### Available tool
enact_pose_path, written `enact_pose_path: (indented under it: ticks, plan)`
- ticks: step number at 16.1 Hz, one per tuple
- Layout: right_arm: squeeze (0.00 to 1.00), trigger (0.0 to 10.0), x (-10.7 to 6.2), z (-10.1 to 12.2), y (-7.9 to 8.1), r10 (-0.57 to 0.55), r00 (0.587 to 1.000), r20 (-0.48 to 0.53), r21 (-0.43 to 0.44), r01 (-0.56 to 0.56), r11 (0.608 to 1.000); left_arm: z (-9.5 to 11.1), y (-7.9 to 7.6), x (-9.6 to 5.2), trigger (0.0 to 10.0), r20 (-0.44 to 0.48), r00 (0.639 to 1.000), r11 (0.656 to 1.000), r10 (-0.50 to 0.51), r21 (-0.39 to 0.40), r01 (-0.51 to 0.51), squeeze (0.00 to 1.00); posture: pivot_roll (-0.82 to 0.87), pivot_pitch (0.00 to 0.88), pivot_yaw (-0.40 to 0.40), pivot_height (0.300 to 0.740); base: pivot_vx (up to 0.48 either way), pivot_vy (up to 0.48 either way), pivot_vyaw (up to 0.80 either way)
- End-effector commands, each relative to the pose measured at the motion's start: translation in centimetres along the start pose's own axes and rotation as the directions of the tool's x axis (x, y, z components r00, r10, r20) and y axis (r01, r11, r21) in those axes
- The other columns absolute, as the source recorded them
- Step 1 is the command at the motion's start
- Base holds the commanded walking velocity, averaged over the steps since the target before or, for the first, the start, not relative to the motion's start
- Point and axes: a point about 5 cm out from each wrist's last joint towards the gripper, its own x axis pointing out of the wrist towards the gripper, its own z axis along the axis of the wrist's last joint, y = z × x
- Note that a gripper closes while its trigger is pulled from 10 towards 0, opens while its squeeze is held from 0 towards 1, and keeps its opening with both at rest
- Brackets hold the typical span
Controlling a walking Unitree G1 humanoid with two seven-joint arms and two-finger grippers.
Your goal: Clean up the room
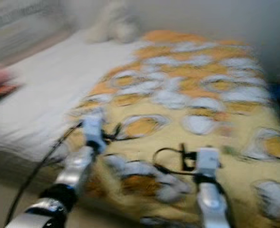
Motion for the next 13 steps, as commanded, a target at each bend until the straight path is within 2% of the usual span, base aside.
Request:
enact_pose_path:
  ticks: [1,2,4,5,7,9,10,11,13]
  plan:
    - [0.00,10.0,0.1,0.3,0.9,0.017,1.000,0.018,0.004,-0.017,1.000,-0.2,2.6,-0.5,10.0,-0.023,0.995,0.996,0.092,0.015,-0.092,1.00,-0.07,0.000,0.079,0.740,0.330,-0.345,0.00]
    - [0.00,10.0,0.0,0.2,0.8,0.015,1.000,0.018,0.004,-0.015,1.000,-0.5,3.8,-1.0,10.0,-0.037,0.991,0.991,0.128,0.028,-0.127,1.00,-0.07,0.000,0.077,0.740,0.304,-0.368,0.00]
    - [0.00,10.0,-0.1,0.2,0.8,0.022,1.000,0.016,0.004,-0.022,1.000,-0.8,4.5,-1.4,10.0,-0.050,0.988,0.989,0.143,0.055,-0.140,1.00,-0.06,0.000,0.074,0.740,0.347,-0.326,0.00]
    - [0.00,10.0,-0.1,0.1,0.9,0.029,1.000,0.012,0.003,-0.029,1.000,-0.6,4.5,-1.3,10.0,-0.047,0.987,0.987,0.152,0.060,-0.149,0.00,-0.05,0.000,0.072,0.740,0.000,0.000,0.00]
    - [0.00,10.0,0.3,0.0,1.4,0.047,0.999,0.000,0.009,-0.047,0.999,0.1,4.0,-0.7,10.0,-0.022,0.993,0.993,0.115,-0.009,-0.115,0.00,-0.04,0.000,0.066,0.740,0.000,0.240,-0.37]
    - [0.00,10.0,0.4,0.0,1.6,0.055,0.998,0.005,0.002,-0.055,0.998,0.0,4.3,-0.8,10.0,-0.030,0.989,0.989,0.144,0.025,-0.143,0.00,-0.03,0.000,0.062,0.740,0.000,0.480,-0.64]
    - [0.00,10.0,0.5,0.0,1.7,0.064,0.998,0.005,0.000,-0.064,0.998,-0.1,4.4,-0.8,10.0,-0.044,0.985,0.985,0.168,0.053,-0.166,0.00,-0.03,0.000,0.060,0.740,0.000,0.000,0.00]
    - [0.00,10.0,0.6,0.0,1.9,0.075,0.997,0.000,0.001,-0.075,0.997,-0.3,4.5,-0.7,10.0,-0.059,0.980,0.981,0.190,0.053,-0.187,0.00,-0.03,0.000,0.059,0.740,0.000,0.000,0.00]
    - [0.00,10.0,0.8,0.2,2.2,0.098,0.995,0.002,0.009,-0.098,0.995,-0.1,4.1,-0.7,10.0,-0.030,0.984,0.984,0.177,0.032,-0.176,0.00,-0.03,0.000,0.056,0.740,0.000,0.000,0.00]
